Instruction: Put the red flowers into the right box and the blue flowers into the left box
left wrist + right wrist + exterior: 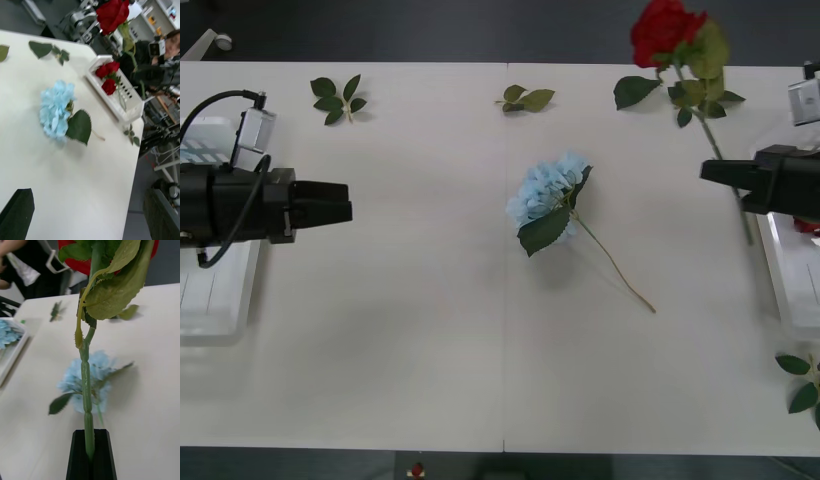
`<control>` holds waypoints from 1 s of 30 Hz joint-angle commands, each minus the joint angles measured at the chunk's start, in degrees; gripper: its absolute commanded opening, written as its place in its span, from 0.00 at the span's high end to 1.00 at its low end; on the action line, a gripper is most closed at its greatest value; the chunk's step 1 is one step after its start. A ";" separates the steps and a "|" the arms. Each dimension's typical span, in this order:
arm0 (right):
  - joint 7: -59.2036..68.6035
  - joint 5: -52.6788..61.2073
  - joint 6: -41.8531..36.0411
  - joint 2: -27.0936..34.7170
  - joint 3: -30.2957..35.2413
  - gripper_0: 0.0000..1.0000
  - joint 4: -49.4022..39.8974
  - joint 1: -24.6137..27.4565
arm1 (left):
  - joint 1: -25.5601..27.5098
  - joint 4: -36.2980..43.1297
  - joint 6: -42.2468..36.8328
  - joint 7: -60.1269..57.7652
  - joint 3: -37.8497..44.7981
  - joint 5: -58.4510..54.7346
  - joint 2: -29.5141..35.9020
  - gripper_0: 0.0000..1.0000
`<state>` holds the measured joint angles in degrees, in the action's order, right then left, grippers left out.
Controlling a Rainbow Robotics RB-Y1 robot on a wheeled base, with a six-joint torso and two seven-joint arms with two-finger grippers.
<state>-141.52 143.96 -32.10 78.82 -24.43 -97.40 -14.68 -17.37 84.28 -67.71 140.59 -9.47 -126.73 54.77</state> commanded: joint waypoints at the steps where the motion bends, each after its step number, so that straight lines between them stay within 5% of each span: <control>1: 3.88 1.06 -1.47 6.08 0.17 1.00 6.17 1.40 | -0.65 -2.80 -4.18 1.53 1.03 2.45 2.97 0.16; 9: 7.22 -1.05 -1.56 10.12 0.17 1.00 18.91 3.60 | -0.03 -4.74 -4.80 14.41 -0.82 3.95 4.73 0.16; 19: 7.04 -7.46 -4.02 7.48 0.17 1.00 36.14 3.78 | 1.29 1.33 9.88 14.41 -11.72 -4.84 5.61 0.15; 30: 7.04 -18.01 -0.59 1.16 0.17 1.00 41.85 2.63 | 3.13 3.08 13.57 14.41 -15.93 -13.19 -4.23 0.15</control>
<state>-134.62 128.10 -33.01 80.94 -24.44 -57.02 -10.41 -15.70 86.46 -54.39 156.58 -26.75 -139.18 52.05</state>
